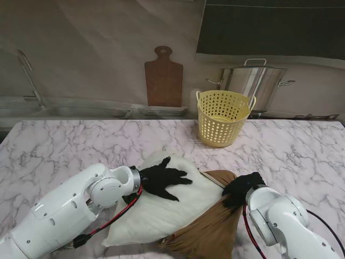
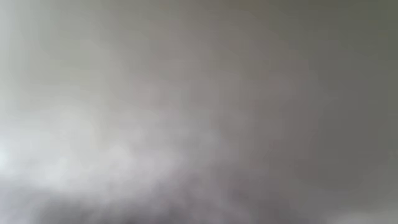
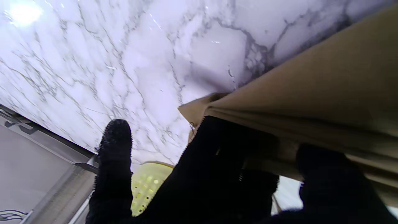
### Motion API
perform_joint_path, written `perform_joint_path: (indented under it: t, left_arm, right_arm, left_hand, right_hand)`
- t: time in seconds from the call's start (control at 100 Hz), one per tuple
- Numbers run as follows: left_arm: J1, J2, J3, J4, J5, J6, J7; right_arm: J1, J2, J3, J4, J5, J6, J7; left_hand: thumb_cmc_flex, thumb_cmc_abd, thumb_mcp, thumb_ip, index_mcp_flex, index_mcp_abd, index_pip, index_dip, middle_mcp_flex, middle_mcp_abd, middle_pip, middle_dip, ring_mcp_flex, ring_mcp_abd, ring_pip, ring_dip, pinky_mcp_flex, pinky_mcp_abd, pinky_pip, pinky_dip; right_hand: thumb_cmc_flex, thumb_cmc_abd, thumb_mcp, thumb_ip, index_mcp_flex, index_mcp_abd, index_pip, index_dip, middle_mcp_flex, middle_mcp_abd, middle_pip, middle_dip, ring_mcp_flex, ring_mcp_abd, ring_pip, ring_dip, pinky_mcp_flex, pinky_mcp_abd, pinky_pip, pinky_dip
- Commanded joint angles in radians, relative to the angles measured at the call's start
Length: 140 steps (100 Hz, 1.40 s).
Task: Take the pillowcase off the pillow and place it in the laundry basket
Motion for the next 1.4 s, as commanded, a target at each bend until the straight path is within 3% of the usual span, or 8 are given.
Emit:
perform_joint_path:
  t: [0.0, 0.26, 0.45, 0.54, 0.7, 0.99, 1.18, 1.39]
  left_arm:
    - [0.026, 0.045, -0.008, 0.04, 0.031, 0.005, -0.051]
    - [0.063, 0.047, -0.066, 0.013, 0.076, 0.003, -0.064]
    - [0.1, 0.043, -0.123, -0.015, 0.123, 0.01, -0.051]
    - [0.133, 0.036, -0.164, -0.045, 0.158, 0.025, -0.019]
    - [0.176, 0.025, -0.228, -0.12, 0.225, 0.034, 0.026]
    - [0.217, 0.012, -0.287, -0.224, 0.263, 0.028, 0.075]
    - [0.26, 0.003, -0.327, -0.272, 0.281, 0.013, 0.142]
    - [0.317, -0.019, -0.345, -0.287, 0.254, 0.022, 0.298]
  right_arm:
    - [-0.025, 0.028, 0.036, 0.073, -0.047, 0.046, 0.029]
    - [-0.039, 0.008, 0.06, 0.091, -0.1, 0.176, 0.06]
    - [-0.087, 0.009, 0.085, 0.058, -0.034, 0.21, -0.012]
    - [-0.109, 0.015, 0.089, 0.035, 0.007, 0.18, -0.067]
    - [-0.116, 0.022, 0.062, 0.001, 0.073, 0.135, -0.164]
    - [-0.056, 0.032, -0.039, -0.027, 0.144, 0.072, -0.206]
    - [-0.029, 0.037, -0.095, -0.023, 0.143, 0.032, -0.225]
    - [-0.012, 0.038, -0.124, -0.013, 0.119, 0.025, -0.225]
  left_hand:
    - [0.015, -0.142, -0.001, -0.001, 0.046, 0.048, 0.094, 0.024, -0.003, 0.053, 0.03, 0.012, 0.043, 0.141, 0.085, 0.022, -0.02, 0.015, 1.209, -0.022]
    - [0.009, -0.141, 0.003, 0.0, 0.038, 0.046, 0.091, 0.021, -0.012, 0.05, 0.029, 0.011, 0.036, 0.14, 0.083, 0.021, -0.017, 0.016, 1.194, -0.019]
    - [0.022, -0.122, 0.009, 0.0, 0.038, 0.051, 0.091, 0.02, -0.006, 0.055, 0.032, 0.012, 0.044, 0.141, 0.087, 0.022, -0.007, 0.017, 1.191, -0.013]
    - [0.07, -0.078, 0.007, -0.004, 0.041, 0.056, 0.093, 0.019, 0.005, 0.059, 0.036, 0.013, 0.059, 0.141, 0.095, 0.026, 0.005, 0.015, 1.203, -0.001]
    - [0.15, 0.029, -0.003, -0.008, 0.045, 0.062, 0.096, 0.018, 0.022, 0.054, 0.044, 0.018, 0.084, 0.13, 0.104, 0.031, 0.012, 0.014, 1.241, 0.015]
    - [0.207, 0.104, -0.005, -0.009, 0.049, 0.068, 0.098, 0.019, 0.036, 0.068, 0.05, 0.019, 0.108, 0.144, 0.114, 0.038, 0.018, 0.017, 1.278, 0.016]
    - [0.215, 0.118, -0.01, -0.011, 0.055, 0.071, 0.101, 0.02, 0.048, 0.073, 0.052, 0.022, 0.119, 0.144, 0.118, 0.042, 0.023, 0.021, 1.298, 0.017]
    - [0.226, 0.128, -0.013, -0.012, 0.082, 0.085, 0.115, 0.028, 0.103, 0.084, 0.07, 0.04, 0.167, 0.153, 0.139, 0.06, 0.047, 0.027, 1.368, 0.039]
  right_hand:
    - [-0.006, 0.03, -0.003, 0.013, -0.042, 0.536, -0.064, -0.048, 0.085, 0.466, 0.112, 0.048, 0.097, 0.52, 0.135, 0.058, 0.003, 0.024, 0.009, 0.006]
    - [-0.01, 0.051, -0.015, 0.014, -0.08, 0.61, -0.119, -0.104, 0.178, 0.471, 0.166, 0.045, 0.189, 0.539, 0.2, 0.077, 0.038, 0.028, 0.035, 0.003]
    - [0.005, 0.029, -0.012, 0.017, -0.069, 0.533, -0.062, -0.094, 0.193, 0.464, 0.19, 0.031, 0.202, 0.541, 0.219, 0.076, 0.042, 0.027, 0.052, -0.007]
    - [0.025, -0.029, 0.011, 0.021, -0.136, 0.457, -0.05, -0.082, 0.145, 0.428, 0.198, 0.037, 0.168, 0.516, 0.205, 0.07, 0.038, 0.022, 0.058, -0.012]
    - [0.207, -0.118, 0.036, 0.029, -0.206, 0.335, -0.086, -0.087, 0.183, 0.353, 0.204, 0.043, 0.194, 0.478, 0.197, 0.061, 0.065, -0.01, 0.079, -0.008]
    - [0.212, -0.104, 0.011, 0.036, -0.205, 0.354, -0.082, -0.096, 0.19, 0.361, 0.194, 0.037, 0.202, 0.483, 0.192, 0.059, 0.068, -0.007, 0.081, -0.012]
    - [0.133, -0.101, 0.016, 0.035, -0.209, 0.373, -0.07, -0.098, 0.091, 0.399, 0.156, 0.031, 0.14, 0.491, 0.141, 0.046, 0.04, 0.011, 0.063, -0.016]
    - [0.112, -0.121, 0.039, 0.028, -0.193, 0.356, -0.042, -0.072, 0.04, 0.381, 0.092, 0.003, 0.117, 0.472, 0.125, 0.046, 0.024, 0.016, 0.049, -0.014]
